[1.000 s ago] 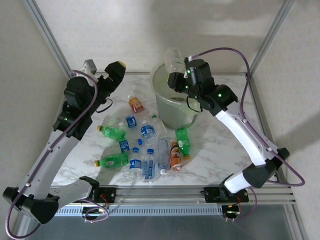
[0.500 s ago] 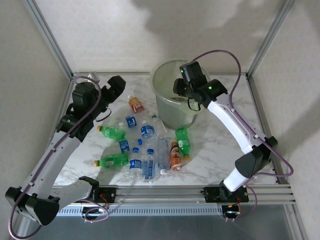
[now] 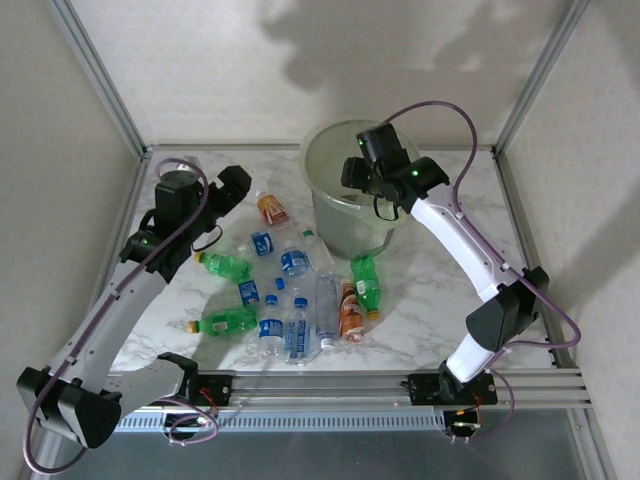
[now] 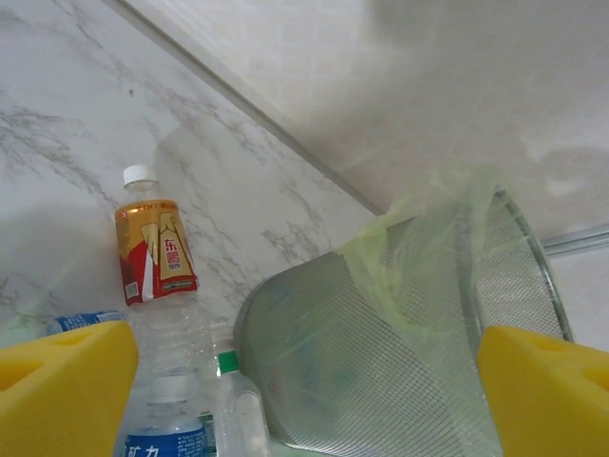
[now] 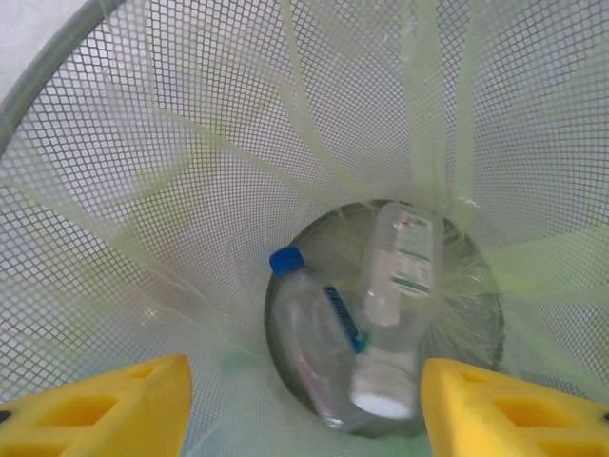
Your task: Put the plastic bottles in the bin
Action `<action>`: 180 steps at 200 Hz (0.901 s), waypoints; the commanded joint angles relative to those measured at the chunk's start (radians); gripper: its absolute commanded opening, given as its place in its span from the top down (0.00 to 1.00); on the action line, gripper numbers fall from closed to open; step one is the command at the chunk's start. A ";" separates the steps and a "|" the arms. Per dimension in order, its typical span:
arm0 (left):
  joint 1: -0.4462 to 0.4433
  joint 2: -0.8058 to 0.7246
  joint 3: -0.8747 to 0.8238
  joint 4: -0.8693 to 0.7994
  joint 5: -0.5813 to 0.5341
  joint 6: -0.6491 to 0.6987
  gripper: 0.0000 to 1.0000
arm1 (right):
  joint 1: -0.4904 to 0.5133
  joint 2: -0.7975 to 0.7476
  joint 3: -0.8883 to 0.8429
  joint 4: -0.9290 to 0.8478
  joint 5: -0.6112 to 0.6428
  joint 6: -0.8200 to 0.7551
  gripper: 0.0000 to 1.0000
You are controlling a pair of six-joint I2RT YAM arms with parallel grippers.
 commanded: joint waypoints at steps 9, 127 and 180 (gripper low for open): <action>0.017 0.009 -0.025 -0.016 -0.029 0.031 0.09 | 0.000 -0.078 0.004 0.029 -0.010 -0.008 0.35; 0.026 0.326 0.107 -0.043 -0.053 0.180 0.12 | 0.279 -0.357 -0.266 0.320 -0.026 -0.134 0.34; 0.023 0.508 0.179 -0.012 -0.027 0.175 0.13 | 0.287 -0.393 -0.321 0.338 -0.039 -0.111 0.34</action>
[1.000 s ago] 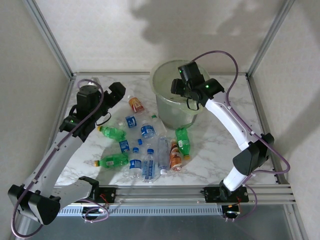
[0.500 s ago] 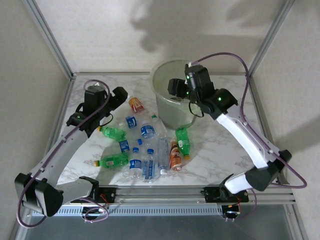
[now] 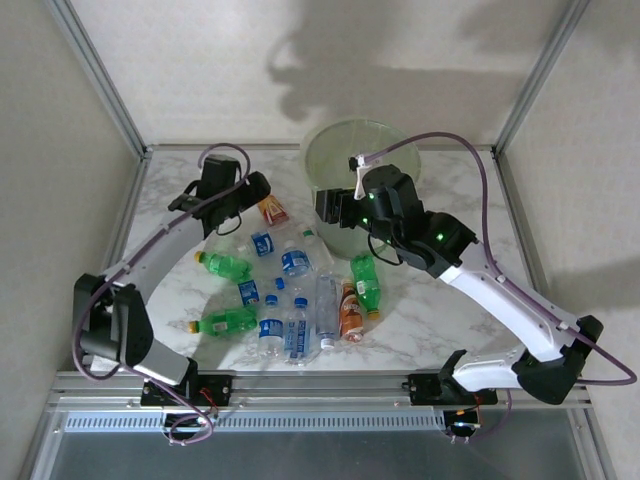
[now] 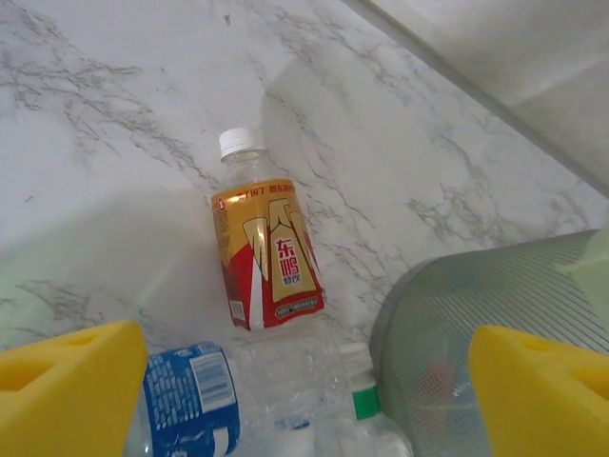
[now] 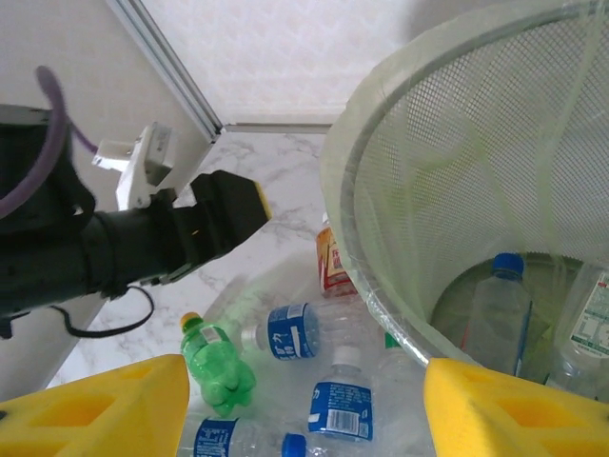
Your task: Put the plastic bottles in the bin
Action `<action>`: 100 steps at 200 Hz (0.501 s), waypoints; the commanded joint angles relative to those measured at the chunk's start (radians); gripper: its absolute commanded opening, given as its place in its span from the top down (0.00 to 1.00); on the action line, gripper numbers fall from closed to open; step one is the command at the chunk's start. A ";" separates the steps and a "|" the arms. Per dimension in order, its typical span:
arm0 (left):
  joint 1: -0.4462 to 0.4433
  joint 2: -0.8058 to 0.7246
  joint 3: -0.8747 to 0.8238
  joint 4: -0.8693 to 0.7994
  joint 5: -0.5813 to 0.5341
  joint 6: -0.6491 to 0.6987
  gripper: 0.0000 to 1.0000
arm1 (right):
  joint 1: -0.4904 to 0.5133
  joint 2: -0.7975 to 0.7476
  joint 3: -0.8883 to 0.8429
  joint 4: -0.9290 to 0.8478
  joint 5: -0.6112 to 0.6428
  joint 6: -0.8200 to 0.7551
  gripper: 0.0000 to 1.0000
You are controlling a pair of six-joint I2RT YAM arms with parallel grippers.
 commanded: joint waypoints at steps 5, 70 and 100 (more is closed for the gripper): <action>0.006 0.075 0.051 0.008 0.001 0.025 0.13 | 0.013 -0.036 -0.018 0.044 -0.011 -0.002 0.34; -0.002 0.275 0.146 0.024 -0.011 0.010 0.12 | 0.053 -0.012 -0.023 0.056 -0.021 -0.005 0.33; -0.015 0.372 0.215 0.008 -0.034 0.006 0.13 | 0.064 -0.002 -0.023 0.056 -0.009 0.001 0.30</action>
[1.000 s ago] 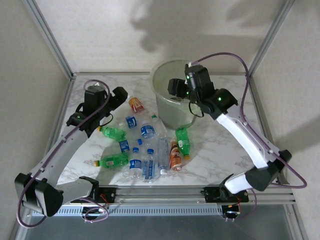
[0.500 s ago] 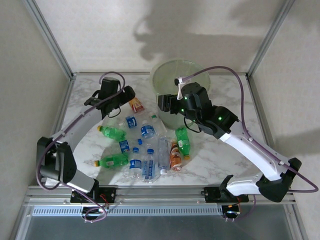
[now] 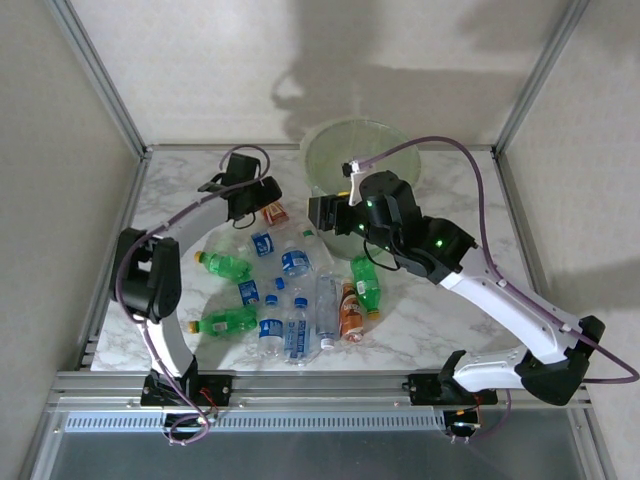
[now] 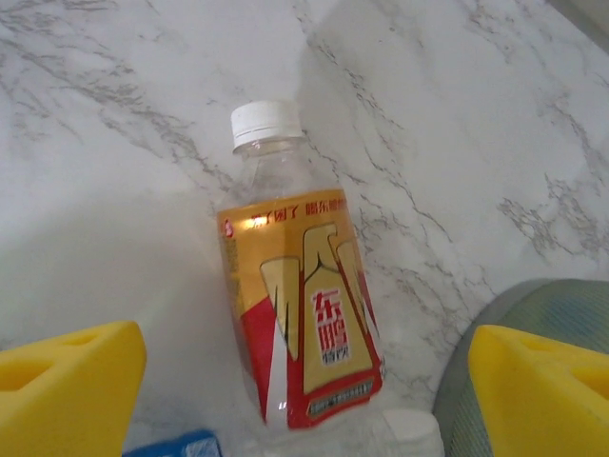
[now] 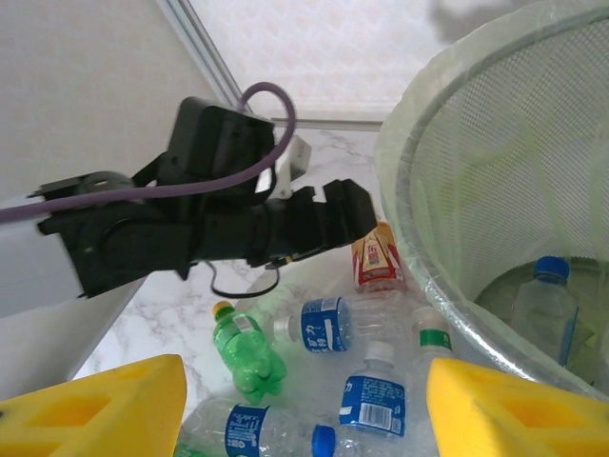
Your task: Put the plastic bottles in the bin
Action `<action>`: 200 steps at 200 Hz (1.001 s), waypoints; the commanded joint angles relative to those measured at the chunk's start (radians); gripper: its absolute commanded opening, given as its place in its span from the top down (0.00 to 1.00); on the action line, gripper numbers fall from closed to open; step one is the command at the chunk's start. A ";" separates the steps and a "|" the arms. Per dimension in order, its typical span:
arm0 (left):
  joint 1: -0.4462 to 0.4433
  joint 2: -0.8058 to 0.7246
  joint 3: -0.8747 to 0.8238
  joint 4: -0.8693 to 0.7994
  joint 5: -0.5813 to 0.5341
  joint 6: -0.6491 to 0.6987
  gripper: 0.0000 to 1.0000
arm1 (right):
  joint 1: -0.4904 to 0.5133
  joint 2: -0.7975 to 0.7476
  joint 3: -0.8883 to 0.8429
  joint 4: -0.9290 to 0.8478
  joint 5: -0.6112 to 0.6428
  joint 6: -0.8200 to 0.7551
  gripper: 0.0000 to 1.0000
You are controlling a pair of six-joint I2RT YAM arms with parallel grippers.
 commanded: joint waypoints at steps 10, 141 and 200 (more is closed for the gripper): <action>-0.010 0.088 0.080 -0.005 -0.034 -0.003 0.13 | 0.016 0.012 -0.013 0.030 0.014 0.002 0.30; -0.051 0.301 0.188 -0.051 -0.086 -0.033 0.16 | 0.016 0.016 -0.040 0.041 0.025 0.004 0.25; -0.059 0.303 0.177 -0.062 -0.107 -0.031 0.22 | 0.016 0.010 -0.038 0.044 0.042 -0.005 0.32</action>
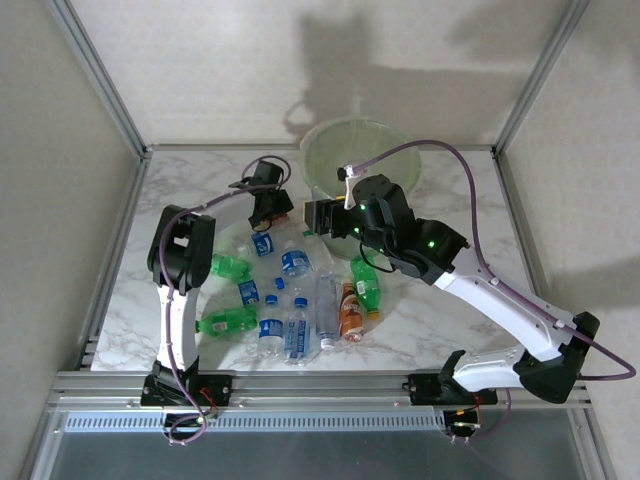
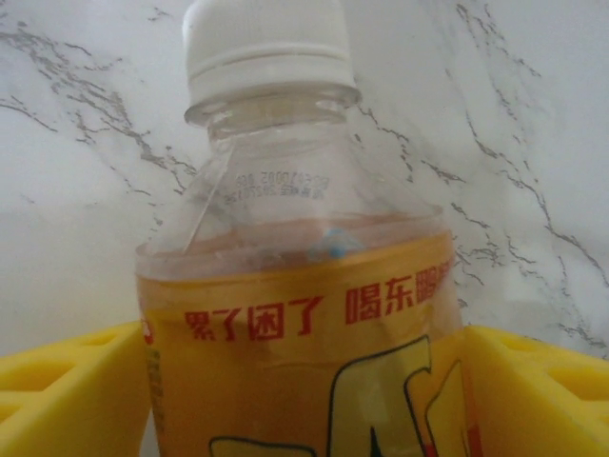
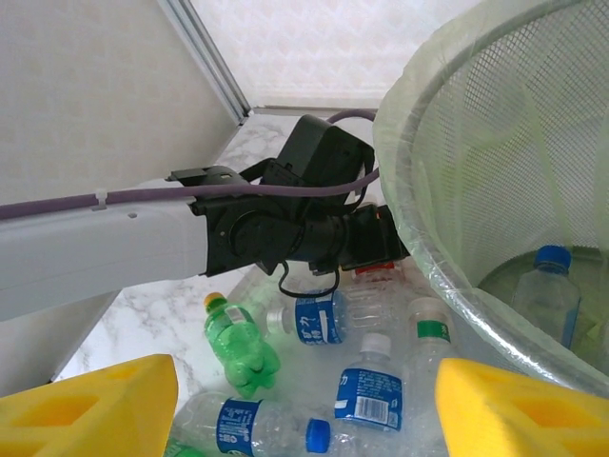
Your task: Put the plastic bottles in the bin
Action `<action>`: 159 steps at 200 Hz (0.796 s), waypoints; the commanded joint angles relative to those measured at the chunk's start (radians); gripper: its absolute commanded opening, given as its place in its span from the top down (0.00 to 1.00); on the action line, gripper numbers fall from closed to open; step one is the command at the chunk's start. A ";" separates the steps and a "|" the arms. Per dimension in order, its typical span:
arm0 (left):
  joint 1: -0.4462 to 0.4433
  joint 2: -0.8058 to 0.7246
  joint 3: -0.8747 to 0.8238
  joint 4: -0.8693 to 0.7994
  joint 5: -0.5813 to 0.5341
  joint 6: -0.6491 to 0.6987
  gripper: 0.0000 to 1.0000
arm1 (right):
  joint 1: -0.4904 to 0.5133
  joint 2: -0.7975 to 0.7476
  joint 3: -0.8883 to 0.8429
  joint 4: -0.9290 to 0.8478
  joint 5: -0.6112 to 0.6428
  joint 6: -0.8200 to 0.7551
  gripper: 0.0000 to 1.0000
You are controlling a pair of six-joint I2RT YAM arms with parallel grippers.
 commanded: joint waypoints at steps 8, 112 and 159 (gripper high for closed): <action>-0.010 0.009 0.013 -0.027 -0.039 -0.009 0.23 | 0.010 -0.005 -0.006 0.022 0.031 -0.005 0.33; -0.010 -0.119 -0.024 0.011 -0.036 0.012 0.33 | 0.010 -0.059 -0.024 0.025 0.082 0.019 0.35; -0.010 -0.317 -0.100 0.068 -0.038 0.048 0.36 | 0.010 -0.070 -0.002 0.028 0.123 0.029 0.36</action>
